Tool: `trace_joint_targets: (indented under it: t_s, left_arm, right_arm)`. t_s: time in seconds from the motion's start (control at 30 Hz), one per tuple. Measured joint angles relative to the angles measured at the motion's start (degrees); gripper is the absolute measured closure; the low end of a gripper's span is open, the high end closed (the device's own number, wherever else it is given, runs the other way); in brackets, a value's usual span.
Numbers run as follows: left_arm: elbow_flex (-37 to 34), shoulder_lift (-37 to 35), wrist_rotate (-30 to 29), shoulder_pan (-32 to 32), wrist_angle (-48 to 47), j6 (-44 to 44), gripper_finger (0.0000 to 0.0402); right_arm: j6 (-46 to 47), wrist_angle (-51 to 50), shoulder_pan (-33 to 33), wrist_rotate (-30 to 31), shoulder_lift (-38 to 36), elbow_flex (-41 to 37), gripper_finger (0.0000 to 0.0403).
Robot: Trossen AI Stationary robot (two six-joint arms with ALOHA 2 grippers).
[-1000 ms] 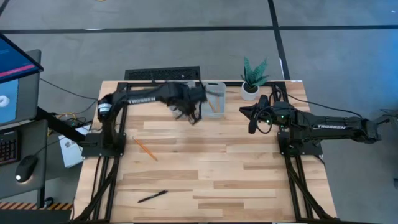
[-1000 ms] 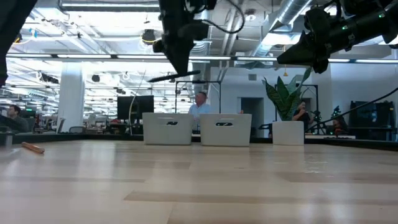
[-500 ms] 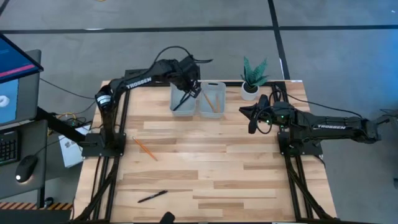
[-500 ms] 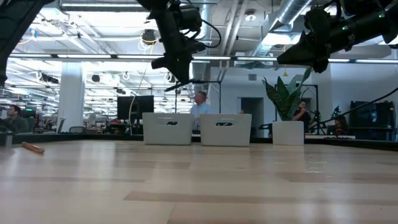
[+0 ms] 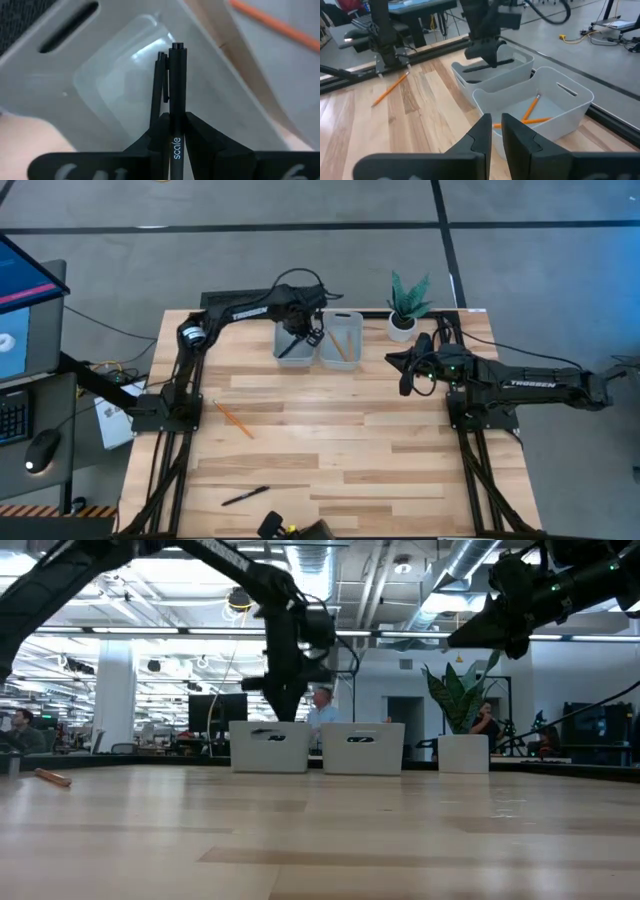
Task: Sort pens & pencils
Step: Put the top black pen into the left gray bin, then put the black pen into the left gray bin
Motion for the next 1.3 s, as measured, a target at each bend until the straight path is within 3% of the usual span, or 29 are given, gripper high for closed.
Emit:
trace_joint_targets:
  t_s: [0.33,0.73,0.97,1.3]
  left_arm:
    - [0.0,5.26,2.19,0.69,-1.53,-0.36,0.0363]
    - [0.0,5.42,2.93,0.64,-0.65,4.52,0.0363]
    - [0.0,5.39,6.47,0.73,-0.8,4.54,0.0348]
    - [0.0,5.33,1.55,0.73,-0.94,2.8,0.0324]
  right_arm:
    - [0.02,-1.1,0.0,-0.02,0.0,0.0,0.0337]
    - [0.02,-1.2,0.0,-0.02,-0.02,0.0,0.0337]
    - [0.02,-1.2,0.0,-0.02,-0.02,0.0,0.0337]
    - [0.02,-1.25,0.0,-0.02,-0.02,0.0,0.0337]
